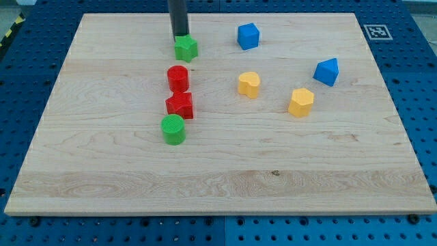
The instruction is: Keep arm in between green star and blue cube
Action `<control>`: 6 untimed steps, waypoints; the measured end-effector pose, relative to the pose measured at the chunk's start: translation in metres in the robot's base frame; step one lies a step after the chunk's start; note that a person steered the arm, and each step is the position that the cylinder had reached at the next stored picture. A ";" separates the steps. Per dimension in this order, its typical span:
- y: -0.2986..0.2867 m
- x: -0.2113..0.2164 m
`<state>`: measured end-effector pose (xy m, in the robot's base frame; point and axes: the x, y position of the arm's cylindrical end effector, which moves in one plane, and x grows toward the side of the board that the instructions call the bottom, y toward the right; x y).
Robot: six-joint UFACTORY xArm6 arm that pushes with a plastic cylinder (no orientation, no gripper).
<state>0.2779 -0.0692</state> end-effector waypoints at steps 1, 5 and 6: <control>0.006 0.008; 0.047 0.005; 0.065 0.040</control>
